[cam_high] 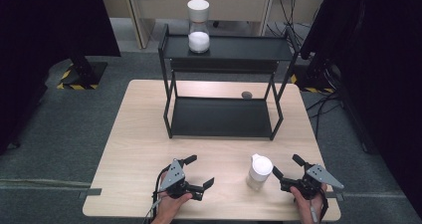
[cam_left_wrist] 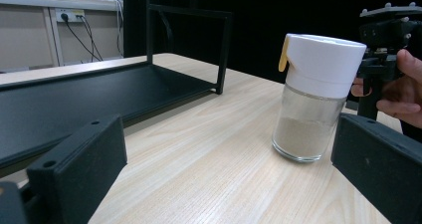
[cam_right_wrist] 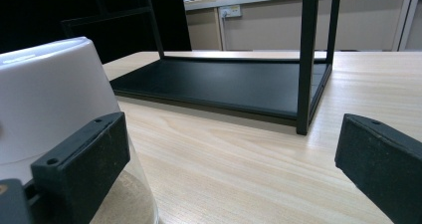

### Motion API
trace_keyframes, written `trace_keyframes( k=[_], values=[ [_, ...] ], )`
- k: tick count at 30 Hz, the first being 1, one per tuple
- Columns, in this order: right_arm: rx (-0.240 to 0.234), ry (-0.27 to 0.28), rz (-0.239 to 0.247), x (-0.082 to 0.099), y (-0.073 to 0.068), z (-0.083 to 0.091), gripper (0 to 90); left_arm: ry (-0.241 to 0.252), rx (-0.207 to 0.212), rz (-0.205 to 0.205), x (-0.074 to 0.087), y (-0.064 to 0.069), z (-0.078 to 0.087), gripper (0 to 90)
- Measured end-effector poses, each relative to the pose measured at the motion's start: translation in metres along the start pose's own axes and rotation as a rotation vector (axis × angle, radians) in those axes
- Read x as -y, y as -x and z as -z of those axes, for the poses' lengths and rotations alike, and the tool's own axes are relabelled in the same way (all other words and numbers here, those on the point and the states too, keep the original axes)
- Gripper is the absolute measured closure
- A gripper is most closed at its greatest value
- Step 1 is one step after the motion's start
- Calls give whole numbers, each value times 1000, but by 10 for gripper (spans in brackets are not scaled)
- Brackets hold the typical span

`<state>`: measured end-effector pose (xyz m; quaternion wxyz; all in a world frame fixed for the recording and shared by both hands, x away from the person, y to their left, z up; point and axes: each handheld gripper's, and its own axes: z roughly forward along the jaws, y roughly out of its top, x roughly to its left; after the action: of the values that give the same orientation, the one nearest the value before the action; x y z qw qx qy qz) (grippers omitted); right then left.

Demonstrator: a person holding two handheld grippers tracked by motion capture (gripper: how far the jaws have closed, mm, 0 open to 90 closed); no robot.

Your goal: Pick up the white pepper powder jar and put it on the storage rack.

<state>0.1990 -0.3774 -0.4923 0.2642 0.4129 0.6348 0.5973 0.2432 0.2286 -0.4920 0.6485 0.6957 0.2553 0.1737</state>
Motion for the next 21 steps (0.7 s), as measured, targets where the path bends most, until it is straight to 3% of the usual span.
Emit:
trace_keyframes(
  k=[21],
  values=[
    [-9,16,1,3,-9,15,13,6,4,9,2,1,1,2]
  ],
)
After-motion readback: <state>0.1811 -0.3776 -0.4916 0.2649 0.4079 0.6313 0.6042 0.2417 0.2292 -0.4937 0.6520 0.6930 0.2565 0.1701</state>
